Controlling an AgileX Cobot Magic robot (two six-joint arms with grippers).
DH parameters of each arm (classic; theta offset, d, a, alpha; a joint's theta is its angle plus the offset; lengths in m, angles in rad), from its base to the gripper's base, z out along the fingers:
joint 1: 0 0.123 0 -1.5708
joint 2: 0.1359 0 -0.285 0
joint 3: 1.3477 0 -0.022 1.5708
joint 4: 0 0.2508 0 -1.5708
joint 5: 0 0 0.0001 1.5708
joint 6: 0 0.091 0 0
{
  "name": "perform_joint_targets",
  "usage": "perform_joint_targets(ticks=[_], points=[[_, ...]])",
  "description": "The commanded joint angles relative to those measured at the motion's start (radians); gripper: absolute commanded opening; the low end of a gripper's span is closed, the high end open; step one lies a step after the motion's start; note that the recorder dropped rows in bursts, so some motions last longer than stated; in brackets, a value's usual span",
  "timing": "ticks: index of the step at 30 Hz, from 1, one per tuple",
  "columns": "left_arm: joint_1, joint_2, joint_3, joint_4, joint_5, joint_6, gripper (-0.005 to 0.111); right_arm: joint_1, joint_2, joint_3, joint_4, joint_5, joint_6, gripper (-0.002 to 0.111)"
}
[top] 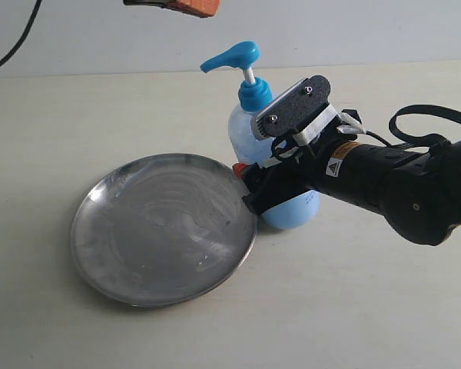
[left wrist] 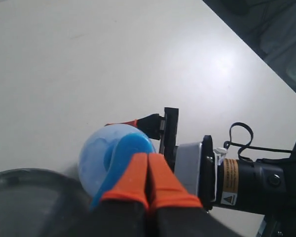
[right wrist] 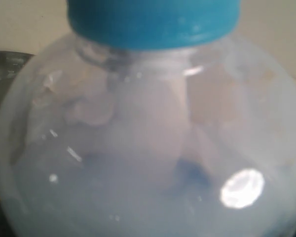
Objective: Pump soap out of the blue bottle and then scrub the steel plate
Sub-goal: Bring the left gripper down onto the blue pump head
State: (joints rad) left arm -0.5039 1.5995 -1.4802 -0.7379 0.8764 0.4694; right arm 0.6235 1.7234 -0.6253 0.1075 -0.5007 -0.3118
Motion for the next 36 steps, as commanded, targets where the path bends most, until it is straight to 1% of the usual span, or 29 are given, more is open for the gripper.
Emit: perform_joint_targets(ticks=[1, 5, 22, 31, 36], points=[[-0.043, 0.026, -0.034, -0.004, 0.018, 0.031, 0.000, 0.004, -0.013, -0.010, -0.014, -0.093, -0.001, 0.000], [-0.065, 0.050, -0.056, 0.000, 0.016, 0.033, 0.000, 0.004, -0.013, -0.010, -0.014, -0.093, -0.001, 0.000], [-0.065, 0.102, -0.061, 0.002, -0.052, 0.025, 0.000, 0.004, -0.013, -0.010, -0.013, -0.096, -0.001, 0.000], [-0.065, 0.104, -0.061, 0.006, -0.046, 0.025, 0.000, 0.004, -0.013, -0.010, -0.013, -0.096, -0.001, 0.000], [-0.065, 0.117, -0.061, 0.011, -0.016, 0.025, 0.000, 0.004, -0.013, -0.010, -0.013, -0.096, -0.001, 0.000]])
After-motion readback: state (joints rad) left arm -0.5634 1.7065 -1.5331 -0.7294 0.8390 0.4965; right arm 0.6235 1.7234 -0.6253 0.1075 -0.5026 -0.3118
